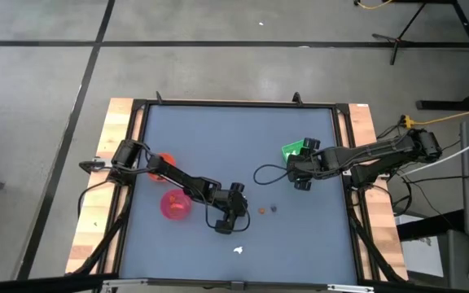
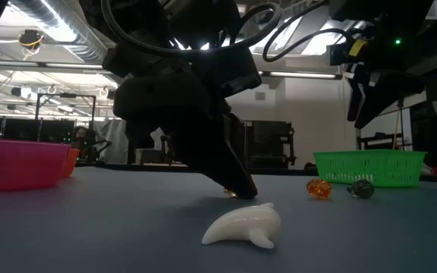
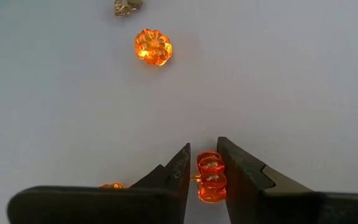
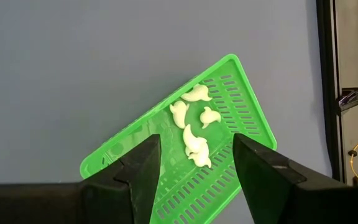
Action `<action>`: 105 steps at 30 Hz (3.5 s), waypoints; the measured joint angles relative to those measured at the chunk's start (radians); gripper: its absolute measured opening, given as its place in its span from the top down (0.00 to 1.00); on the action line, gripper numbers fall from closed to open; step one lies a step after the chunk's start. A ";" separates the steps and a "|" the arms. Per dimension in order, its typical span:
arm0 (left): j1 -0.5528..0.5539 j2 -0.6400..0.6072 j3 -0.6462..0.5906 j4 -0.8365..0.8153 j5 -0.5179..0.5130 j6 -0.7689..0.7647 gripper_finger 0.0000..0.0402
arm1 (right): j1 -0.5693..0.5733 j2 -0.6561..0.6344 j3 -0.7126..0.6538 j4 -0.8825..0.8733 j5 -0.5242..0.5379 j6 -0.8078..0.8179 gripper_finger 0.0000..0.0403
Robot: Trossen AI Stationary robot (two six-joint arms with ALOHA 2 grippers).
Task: Sort Halloween decoration
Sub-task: Put the orange pumpkin toy into the red bowl
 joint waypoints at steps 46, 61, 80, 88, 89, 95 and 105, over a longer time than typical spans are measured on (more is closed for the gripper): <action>-0.036 -0.430 -0.002 -0.680 0.003 -0.308 0.89 | 0.000 0.000 0.000 0.023 -0.026 0.000 0.50; -0.192 -0.468 0.000 -1.166 -0.001 -0.602 0.86 | 0.000 0.000 0.000 0.104 -0.026 0.000 0.50; -0.222 -0.468 0.000 -1.157 -0.022 -0.681 0.64 | 0.000 0.000 0.000 0.143 -0.026 0.000 0.50; -0.214 -0.468 0.000 -1.001 -0.224 -0.681 0.54 | 0.000 0.000 0.000 0.157 -0.026 0.000 0.50; -0.206 -0.468 0.000 -0.976 -0.244 -0.680 0.54 | 0.000 0.000 0.000 0.157 -0.026 0.000 0.50; -0.130 -0.468 0.000 -0.781 -0.299 -0.663 0.53 | 0.000 0.000 0.000 0.157 -0.026 0.000 0.50; -0.012 -0.454 0.000 -0.354 -0.299 -0.448 0.54 | 0.000 0.000 0.000 0.157 -0.026 0.000 0.50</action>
